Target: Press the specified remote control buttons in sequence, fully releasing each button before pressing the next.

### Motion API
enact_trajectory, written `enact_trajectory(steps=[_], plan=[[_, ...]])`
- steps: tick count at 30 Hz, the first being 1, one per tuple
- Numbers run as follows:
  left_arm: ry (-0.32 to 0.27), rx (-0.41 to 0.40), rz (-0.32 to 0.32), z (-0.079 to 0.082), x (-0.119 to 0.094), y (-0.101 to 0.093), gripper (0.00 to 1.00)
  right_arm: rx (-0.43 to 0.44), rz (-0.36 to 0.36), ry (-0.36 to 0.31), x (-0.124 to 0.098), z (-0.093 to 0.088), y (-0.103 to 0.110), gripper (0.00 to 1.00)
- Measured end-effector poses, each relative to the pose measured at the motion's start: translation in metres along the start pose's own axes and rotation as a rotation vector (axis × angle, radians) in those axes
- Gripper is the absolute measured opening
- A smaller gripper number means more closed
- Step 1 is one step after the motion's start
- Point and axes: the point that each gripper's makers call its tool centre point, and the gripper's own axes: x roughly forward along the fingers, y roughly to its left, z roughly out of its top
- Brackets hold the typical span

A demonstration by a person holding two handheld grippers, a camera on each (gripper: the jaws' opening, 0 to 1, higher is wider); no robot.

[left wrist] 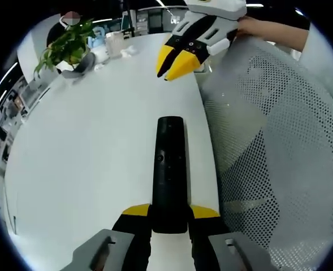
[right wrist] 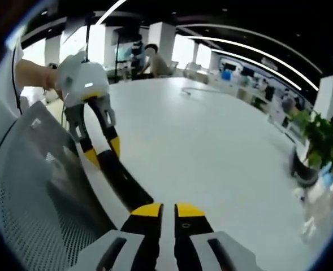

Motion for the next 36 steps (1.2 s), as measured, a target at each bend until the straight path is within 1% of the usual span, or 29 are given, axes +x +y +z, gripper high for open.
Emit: enact_trajectory(steps=[4,18,20,23,28,31,33,35,36], plan=[[-0.004,0.001,-0.001,0.000,0.000,-0.002,0.25,-0.002,0.027,0.007,0.001,-0.001,0.005,0.00],[-0.024,0.005,-0.008,0.001,0.000,-0.006,0.25,-0.037,0.079,0.052,0.005,-0.007,0.016,0.00],[-0.022,-0.013,-0.007,0.001,0.000,-0.006,0.25,-0.041,0.084,0.056,0.005,-0.007,0.018,0.00],[-0.011,-0.006,-0.005,0.001,0.000,-0.006,0.25,-0.046,0.095,0.067,0.006,-0.009,0.020,0.00],[-0.014,0.000,-0.009,0.001,0.000,-0.006,0.25,-0.080,0.132,0.111,0.009,-0.015,0.028,0.00],[-0.028,-0.002,-0.008,0.001,0.000,-0.006,0.25,-0.136,0.156,0.172,0.011,-0.022,0.033,0.00],[-0.041,-0.001,-0.007,0.000,-0.001,-0.006,0.25,-0.166,0.172,0.196,0.013,-0.024,0.036,0.00],[-0.054,-0.005,-0.007,0.000,-0.001,-0.005,0.25,-0.181,0.171,0.205,0.015,-0.025,0.037,0.00],[-0.060,-0.004,-0.008,0.000,-0.001,-0.005,0.25,-0.207,0.179,0.217,0.015,-0.026,0.037,0.00]])
